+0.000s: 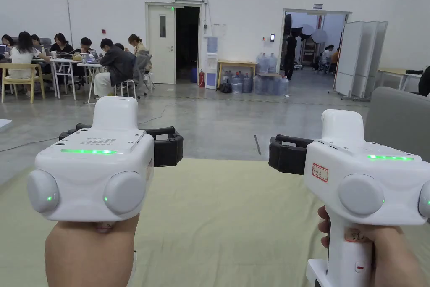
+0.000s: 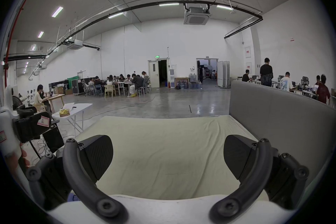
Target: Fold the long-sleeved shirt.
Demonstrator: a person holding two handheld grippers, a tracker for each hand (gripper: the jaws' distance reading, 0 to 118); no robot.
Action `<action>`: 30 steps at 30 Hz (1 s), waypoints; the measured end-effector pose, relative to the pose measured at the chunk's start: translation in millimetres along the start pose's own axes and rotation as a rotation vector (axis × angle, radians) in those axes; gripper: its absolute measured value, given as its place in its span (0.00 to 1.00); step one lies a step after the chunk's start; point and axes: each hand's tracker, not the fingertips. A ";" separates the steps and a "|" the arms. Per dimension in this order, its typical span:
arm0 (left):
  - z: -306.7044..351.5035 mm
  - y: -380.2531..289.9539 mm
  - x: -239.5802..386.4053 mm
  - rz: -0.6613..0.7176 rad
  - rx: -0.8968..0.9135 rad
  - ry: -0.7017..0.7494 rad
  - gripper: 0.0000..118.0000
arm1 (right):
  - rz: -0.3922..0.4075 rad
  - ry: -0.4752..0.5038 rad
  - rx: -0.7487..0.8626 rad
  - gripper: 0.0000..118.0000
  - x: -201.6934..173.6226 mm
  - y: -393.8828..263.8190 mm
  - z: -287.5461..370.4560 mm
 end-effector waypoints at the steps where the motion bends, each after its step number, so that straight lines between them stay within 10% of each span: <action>1: -0.2 0.0 -0.1 0.001 0.000 0.000 1.00 | -0.001 0.002 0.002 1.00 0.0 0.2 0.1; 30: 1.7 -2.6 3.6 -0.024 0.000 0.004 1.00 | -0.011 -0.004 -0.008 1.00 -4.5 0.1 0.9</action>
